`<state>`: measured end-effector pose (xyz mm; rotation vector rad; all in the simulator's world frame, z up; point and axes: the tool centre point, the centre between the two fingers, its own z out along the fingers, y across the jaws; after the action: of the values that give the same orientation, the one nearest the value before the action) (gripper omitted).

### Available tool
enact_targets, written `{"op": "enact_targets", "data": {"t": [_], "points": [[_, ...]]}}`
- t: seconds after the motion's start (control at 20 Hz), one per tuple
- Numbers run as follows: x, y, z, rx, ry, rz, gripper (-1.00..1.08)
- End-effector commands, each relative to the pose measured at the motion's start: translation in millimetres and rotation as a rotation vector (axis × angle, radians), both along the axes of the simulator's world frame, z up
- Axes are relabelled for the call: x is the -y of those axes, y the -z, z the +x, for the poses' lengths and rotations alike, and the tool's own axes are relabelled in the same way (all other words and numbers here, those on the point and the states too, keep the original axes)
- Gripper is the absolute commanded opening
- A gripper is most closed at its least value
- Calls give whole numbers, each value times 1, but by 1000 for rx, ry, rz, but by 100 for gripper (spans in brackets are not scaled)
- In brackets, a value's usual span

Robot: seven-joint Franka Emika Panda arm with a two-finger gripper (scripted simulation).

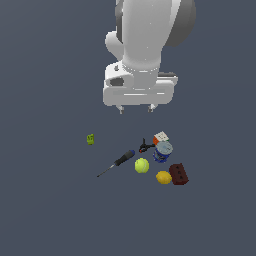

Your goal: Pick up a designated object from a clutter of objects.

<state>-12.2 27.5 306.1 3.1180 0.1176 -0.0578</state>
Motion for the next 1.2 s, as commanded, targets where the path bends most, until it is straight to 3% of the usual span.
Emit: {"op": "enact_targets", "data": {"t": [0.0, 0.5, 1.15], "points": [[0, 0, 0, 0, 0, 0, 100], [22, 14, -3, -24, -1, -12, 100], [6, 26, 14, -18, -6, -16, 100]]}}
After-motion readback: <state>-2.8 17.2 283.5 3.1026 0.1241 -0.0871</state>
